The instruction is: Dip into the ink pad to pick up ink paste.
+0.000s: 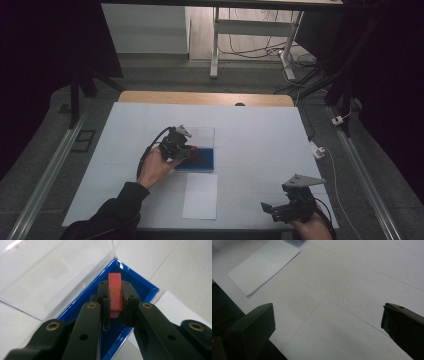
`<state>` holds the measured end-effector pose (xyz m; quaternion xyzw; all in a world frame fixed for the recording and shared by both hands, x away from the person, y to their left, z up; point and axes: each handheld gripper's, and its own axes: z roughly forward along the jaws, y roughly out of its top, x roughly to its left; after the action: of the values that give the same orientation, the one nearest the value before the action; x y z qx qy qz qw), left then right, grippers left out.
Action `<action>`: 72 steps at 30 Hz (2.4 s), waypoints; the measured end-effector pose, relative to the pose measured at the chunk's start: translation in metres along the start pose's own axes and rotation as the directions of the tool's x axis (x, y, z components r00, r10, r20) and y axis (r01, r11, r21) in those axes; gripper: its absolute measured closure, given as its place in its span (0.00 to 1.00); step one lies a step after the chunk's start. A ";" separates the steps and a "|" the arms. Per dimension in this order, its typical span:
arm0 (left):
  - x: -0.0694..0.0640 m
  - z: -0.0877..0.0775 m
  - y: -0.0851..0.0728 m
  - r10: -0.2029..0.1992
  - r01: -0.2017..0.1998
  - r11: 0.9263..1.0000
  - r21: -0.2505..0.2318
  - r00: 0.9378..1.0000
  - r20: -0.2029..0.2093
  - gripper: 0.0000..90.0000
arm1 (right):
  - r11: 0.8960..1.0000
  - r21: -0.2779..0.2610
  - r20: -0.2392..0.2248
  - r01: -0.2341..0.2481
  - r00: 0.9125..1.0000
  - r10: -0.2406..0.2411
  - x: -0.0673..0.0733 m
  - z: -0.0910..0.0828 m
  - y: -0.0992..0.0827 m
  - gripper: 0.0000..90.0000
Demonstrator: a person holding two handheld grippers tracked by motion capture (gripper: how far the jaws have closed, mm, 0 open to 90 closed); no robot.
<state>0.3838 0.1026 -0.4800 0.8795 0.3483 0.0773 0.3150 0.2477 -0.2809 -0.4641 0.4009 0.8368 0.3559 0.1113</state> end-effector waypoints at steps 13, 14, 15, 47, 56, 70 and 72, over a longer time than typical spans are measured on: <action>0.002 0.013 -0.004 0.000 0.000 1.000 0.023 1.000 0.004 0.89 | 1.000 0.008 -0.003 0.007 1.000 -0.007 0.000 0.000 0.000 0.00; 0.002 0.013 -0.004 0.001 -0.001 1.000 0.026 1.000 0.003 0.89 | 1.000 0.008 -0.003 0.007 1.000 -0.007 0.000 0.000 0.000 0.00; 0.002 0.013 -0.004 0.005 -0.005 1.000 0.030 1.000 0.000 0.89 | 1.000 0.008 -0.003 0.007 1.000 -0.007 0.000 0.000 0.000 0.00; 0.013 0.015 -0.011 -0.102 0.101 0.995 0.015 0.992 0.068 0.89 | 1.000 0.021 -0.002 0.008 1.000 -0.008 0.001 0.001 0.000 0.00; -0.003 0.015 -0.008 -0.032 0.032 0.999 0.020 0.999 -0.027 0.89 | 1.000 0.019 0.001 0.014 1.000 -0.014 0.001 0.002 0.000 0.00; 0.005 0.007 -0.008 -0.054 0.054 0.998 -0.015 0.999 -0.004 0.88 | 1.000 0.014 -0.001 0.016 1.000 -0.016 0.001 0.001 0.000 0.00; 0.006 0.002 -0.006 -0.057 0.057 0.998 -0.029 0.998 0.002 0.88 | 1.000 0.013 -0.001 0.018 1.000 -0.018 0.001 0.001 0.000 0.00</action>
<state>0.3851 0.1092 -0.4859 0.8645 0.3718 0.0729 0.3302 0.2473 -0.2798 -0.4646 0.3940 0.8426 0.3497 0.1115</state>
